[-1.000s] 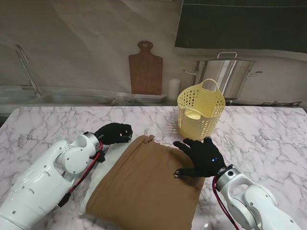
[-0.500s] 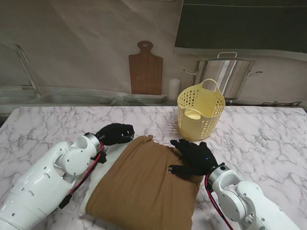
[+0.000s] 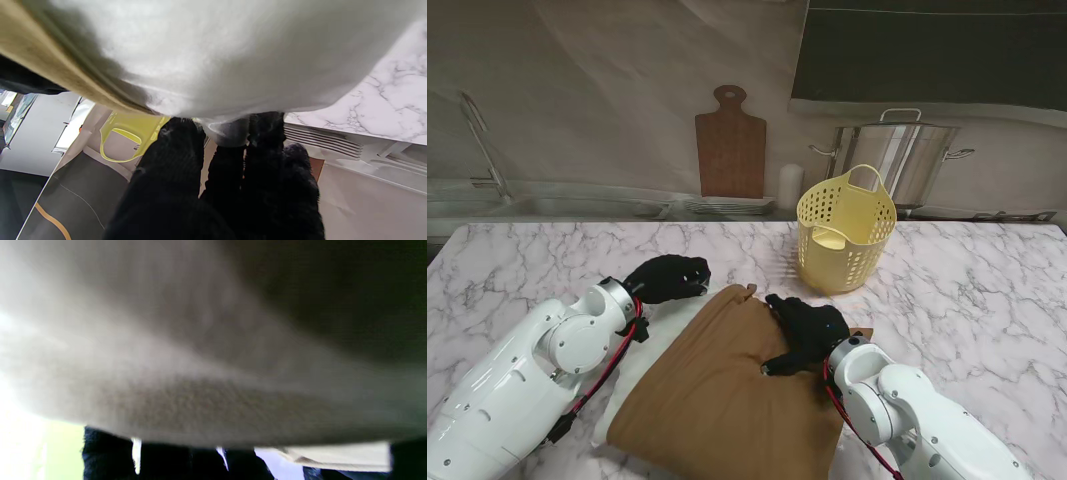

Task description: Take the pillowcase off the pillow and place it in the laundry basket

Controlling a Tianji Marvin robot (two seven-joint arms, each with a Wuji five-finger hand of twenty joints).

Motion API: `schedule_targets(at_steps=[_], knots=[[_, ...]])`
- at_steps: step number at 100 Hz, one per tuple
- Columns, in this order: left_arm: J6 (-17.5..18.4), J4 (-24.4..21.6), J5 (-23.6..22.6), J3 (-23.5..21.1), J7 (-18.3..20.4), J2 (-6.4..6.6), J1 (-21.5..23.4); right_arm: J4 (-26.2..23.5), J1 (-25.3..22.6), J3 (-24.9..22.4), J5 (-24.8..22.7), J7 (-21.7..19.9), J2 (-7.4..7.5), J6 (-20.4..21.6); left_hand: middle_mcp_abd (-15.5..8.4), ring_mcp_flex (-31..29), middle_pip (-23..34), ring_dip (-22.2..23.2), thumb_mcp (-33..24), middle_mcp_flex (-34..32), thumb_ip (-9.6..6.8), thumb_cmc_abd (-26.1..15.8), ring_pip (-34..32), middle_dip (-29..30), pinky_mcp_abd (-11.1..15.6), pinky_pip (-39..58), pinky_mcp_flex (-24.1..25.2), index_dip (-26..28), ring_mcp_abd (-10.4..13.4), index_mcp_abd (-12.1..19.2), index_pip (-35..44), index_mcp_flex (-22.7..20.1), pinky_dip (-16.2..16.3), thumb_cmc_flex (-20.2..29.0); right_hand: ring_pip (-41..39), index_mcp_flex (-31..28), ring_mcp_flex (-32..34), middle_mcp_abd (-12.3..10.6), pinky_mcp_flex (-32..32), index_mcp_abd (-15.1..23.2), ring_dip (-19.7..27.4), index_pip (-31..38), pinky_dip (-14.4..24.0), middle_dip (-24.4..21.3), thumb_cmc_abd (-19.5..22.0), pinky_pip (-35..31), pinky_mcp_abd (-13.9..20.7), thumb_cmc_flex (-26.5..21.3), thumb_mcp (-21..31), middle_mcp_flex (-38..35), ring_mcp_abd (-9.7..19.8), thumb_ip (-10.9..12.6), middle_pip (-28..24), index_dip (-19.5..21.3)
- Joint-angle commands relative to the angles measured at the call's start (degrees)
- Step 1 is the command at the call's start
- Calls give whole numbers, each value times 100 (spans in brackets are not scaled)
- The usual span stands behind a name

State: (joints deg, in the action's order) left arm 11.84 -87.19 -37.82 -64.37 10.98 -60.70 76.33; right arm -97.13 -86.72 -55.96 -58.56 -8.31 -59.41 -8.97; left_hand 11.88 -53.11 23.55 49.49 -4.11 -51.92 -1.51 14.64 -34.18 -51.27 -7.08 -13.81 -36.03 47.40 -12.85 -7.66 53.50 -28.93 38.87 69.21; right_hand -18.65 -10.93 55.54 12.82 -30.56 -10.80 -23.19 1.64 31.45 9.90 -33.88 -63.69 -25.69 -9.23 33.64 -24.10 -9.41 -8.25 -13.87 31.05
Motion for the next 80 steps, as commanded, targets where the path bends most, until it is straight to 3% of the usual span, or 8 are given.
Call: schedule_targets(at_steps=[1, 9, 14, 19, 28, 38, 60, 80], knots=[[48, -90, -20, -10, 71, 5, 34, 238, 45, 108, 18, 9, -57, -24, -90, 26, 145, -7, 55, -152, -57, -155, -15, -32, 127, 8494, -44, -52, 7, -25, 61, 166, -75, 362, -1426, 0, 1257, -2, -553, -175, -662, 279, 496, 338, -310, -1088, 575, -1373, 6, -314, 514, 315, -730, 232], [66, -155, -33, -52, 72, 6, 63, 459, 185, 296, 37, 205, -77, -58, -93, 23, 147, -8, 56, -155, -57, -156, -15, -31, 120, 8496, -48, -51, -2, -25, 59, 166, -77, 365, -2713, -439, 1983, -622, -1243, 125, -1039, 851, 585, 799, -376, -1958, 1095, -2502, 86, -1569, 1054, 435, -1842, 256], [79, -193, -36, -76, 62, 5, 77, 617, 255, 389, 126, 440, -108, -35, -98, 22, 148, -9, 59, -155, -56, -160, -16, -31, 115, 8497, -48, -50, 1, -25, 59, 166, -78, 363, -3953, -1061, 2033, -1032, -1688, 384, -1304, 1376, 533, 1001, -305, -2429, 1333, -2835, 1060, -2628, 1362, 375, -2433, 101], [89, -232, -31, -99, 59, 3, 90, 740, 306, 445, 154, 679, -138, 5, -94, 19, 149, -10, 59, -157, -55, -160, -16, -31, 123, 8493, -45, -50, 3, -24, 58, 166, -81, 367, -5068, -1910, 2048, -1363, -2135, 717, -1570, 1952, 509, 1099, -244, -2805, 1565, -3456, 1346, -3873, 1737, -194, -2955, 10], [103, -291, -47, -134, 50, 3, 104, 802, 320, 437, 194, 891, -167, 128, -104, 25, 146, -12, 61, -148, -54, -173, -12, -29, 129, 8486, -40, -49, 6, -24, 57, 165, -87, 370, -6160, -3165, 2050, -1034, -2599, 1698, -1873, 4897, 426, 2156, 266, -3238, 1770, -3721, 1693, -4363, 2193, -349, -3578, -1594], [112, -338, -64, -174, 20, -3, 111, 722, 232, 328, -26, 1212, -180, 210, -110, 33, 145, -15, 66, -136, -52, -182, -6, -31, 134, 8483, -41, -52, 16, -25, 49, 173, -90, 368, -6318, -3729, 2057, -1000, -2689, 2390, -2004, 5447, 337, 3338, 637, -3305, 1897, -3764, 1892, -4078, 2462, -354, -3858, -636], [39, -433, -122, -288, -268, -59, 135, 300, -155, -175, -737, 2503, -234, 395, -154, 247, 55, -115, 199, 77, 53, -337, 194, 59, 144, 8283, 176, -48, -8, 25, -167, 238, -151, 367, -6237, -3654, 2066, -1069, -2743, 2603, -2033, 5321, 242, 3794, 971, -3223, 2077, -3813, 1904, -3801, 2706, -357, -4055, 398], [-44, -459, -24, -432, -316, -82, 86, 10, -336, -459, -1357, 3310, -196, 558, 147, 1646, -1357, -1454, 479, 1957, 164, -941, 1495, 3020, -277, 6797, 1627, -1292, -174, 74, -3635, 234, -469, -566, -6148, -3450, 2072, -1168, -2808, 2675, -2011, 5385, 176, 3831, 1162, -3136, 2225, -3845, 1769, -3654, 2832, -344, -4155, 598]])
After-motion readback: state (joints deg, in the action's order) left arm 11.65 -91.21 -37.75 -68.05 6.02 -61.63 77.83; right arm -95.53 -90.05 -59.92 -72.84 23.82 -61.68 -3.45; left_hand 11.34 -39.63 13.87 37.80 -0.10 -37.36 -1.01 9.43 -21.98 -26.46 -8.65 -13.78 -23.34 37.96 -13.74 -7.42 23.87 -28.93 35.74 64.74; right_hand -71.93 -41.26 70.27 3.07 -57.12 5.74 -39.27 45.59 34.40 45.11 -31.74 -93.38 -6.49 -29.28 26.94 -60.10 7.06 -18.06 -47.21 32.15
